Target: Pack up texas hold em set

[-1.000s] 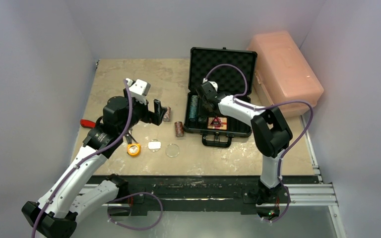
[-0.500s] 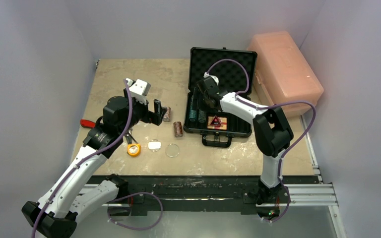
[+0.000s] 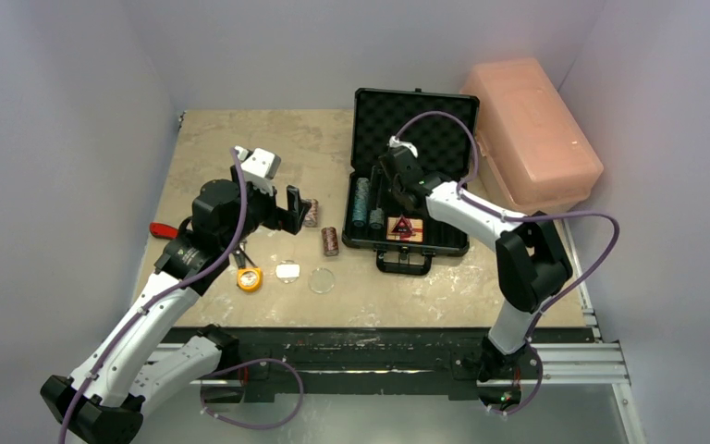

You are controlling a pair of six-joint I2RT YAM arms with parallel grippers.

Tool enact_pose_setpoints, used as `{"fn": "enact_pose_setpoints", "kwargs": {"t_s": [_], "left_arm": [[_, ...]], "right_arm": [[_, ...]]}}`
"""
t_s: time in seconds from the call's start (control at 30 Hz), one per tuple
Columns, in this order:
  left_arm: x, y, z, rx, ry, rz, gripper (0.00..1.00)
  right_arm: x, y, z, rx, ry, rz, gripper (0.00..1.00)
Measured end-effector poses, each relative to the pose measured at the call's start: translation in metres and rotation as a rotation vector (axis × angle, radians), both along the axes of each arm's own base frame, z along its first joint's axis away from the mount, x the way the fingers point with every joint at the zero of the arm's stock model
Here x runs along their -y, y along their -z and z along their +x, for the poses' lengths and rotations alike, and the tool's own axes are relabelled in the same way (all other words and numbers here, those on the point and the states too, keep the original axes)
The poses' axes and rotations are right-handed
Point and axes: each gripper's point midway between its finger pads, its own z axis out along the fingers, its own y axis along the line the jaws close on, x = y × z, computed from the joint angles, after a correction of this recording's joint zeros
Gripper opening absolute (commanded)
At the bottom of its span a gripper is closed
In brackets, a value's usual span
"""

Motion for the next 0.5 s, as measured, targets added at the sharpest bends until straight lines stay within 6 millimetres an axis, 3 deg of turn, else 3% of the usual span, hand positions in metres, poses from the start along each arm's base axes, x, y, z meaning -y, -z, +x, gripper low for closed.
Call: {"fn": "enact_pose_setpoints", "kwargs": {"t_s": [0.27, 0.5], "left_arm": [[0.000, 0.001, 0.000, -0.005, 0.000, 0.003, 0.94], [0.000, 0.002, -0.001, -0.008, 0.000, 0.004, 0.94]], "right_arm": [[0.002, 0.026, -0.037, -0.065, -0.057, -0.002, 0.35], [-0.009, 0.034, -0.047, -0.081, -0.094, 0.010, 0.28]]}}
